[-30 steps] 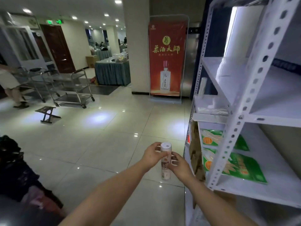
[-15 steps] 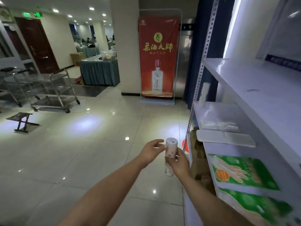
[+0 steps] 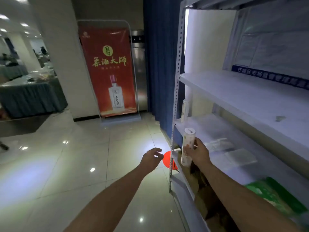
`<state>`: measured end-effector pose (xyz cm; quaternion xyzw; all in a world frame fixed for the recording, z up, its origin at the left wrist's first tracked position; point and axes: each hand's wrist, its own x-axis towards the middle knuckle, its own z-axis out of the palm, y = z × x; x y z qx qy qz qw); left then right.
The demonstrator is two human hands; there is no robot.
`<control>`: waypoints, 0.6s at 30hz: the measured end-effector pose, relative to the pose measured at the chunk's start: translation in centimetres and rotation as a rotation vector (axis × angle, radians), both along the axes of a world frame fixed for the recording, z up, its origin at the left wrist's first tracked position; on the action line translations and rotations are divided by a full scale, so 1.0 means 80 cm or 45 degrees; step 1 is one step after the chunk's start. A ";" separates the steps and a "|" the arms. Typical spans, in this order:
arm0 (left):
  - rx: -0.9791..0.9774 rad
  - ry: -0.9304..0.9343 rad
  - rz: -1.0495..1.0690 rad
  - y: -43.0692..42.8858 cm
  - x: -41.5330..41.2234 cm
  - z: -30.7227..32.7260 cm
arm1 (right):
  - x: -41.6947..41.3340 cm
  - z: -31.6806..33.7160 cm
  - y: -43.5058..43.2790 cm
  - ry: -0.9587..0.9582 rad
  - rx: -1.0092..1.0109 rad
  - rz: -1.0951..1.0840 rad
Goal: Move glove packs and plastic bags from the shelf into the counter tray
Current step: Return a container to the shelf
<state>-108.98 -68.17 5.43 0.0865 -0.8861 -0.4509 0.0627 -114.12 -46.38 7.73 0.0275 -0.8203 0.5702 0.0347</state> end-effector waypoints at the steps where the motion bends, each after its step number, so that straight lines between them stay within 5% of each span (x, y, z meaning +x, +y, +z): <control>1: 0.000 0.000 -0.022 -0.003 -0.016 0.001 | -0.014 0.003 0.000 0.010 0.008 -0.032; 18: -0.070 -0.131 -0.334 -0.037 -0.292 -0.019 | -0.288 -0.016 -0.017 0.003 0.079 -0.260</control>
